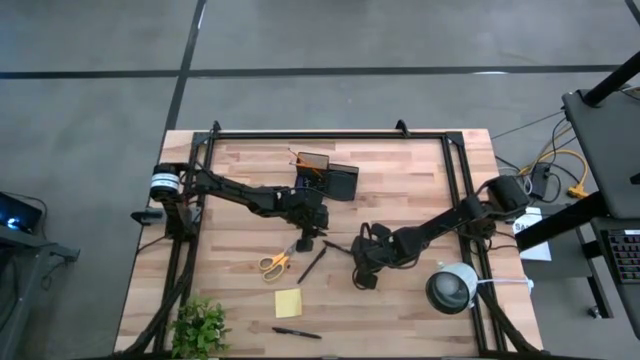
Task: Pick and place office supplies into organizer
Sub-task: Put the top black pen into the desk organizer
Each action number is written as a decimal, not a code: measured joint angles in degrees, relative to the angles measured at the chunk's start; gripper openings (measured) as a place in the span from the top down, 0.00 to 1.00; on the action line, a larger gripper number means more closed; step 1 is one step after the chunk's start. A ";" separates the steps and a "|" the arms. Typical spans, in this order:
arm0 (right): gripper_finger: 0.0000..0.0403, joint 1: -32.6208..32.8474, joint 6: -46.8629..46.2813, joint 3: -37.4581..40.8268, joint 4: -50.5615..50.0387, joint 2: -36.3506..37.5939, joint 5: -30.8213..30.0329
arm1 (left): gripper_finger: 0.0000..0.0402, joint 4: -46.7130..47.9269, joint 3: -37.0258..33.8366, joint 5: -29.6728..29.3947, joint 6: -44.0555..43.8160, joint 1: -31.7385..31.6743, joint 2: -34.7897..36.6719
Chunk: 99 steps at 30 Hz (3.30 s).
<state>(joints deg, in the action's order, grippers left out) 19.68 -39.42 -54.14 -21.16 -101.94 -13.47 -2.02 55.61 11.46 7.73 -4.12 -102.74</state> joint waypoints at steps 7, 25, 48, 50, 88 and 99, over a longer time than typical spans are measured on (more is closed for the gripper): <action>0.72 0.02 -0.22 -0.07 -0.11 0.21 0.02 | 0.80 0.00 0.00 0.00 0.02 0.00 0.00; 0.91 0.04 0.66 -1.73 -4.72 0.09 0.11 | 0.80 0.00 0.00 0.00 0.02 0.00 0.00; 0.93 0.04 0.64 -1.38 -2.79 -1.56 1.27 | 0.80 0.13 0.00 7.16 1.25 0.16 0.00; 0.93 0.04 0.64 -1.36 -2.85 -1.58 1.29 | 0.80 0.13 0.00 7.63 1.25 0.44 0.00; 0.93 0.04 0.44 -1.23 -2.79 -1.74 0.87 | 0.81 0.07 2.84 6.21 -1.36 1.62 -3.04; 0.93 0.02 0.46 -1.23 -2.63 -1.74 0.75 | 0.82 1.70 2.64 6.25 -1.36 1.62 -3.06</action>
<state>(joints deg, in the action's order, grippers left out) 19.70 -38.97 -55.37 -23.79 -103.68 -12.73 -0.32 58.26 17.72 6.37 -2.50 -105.80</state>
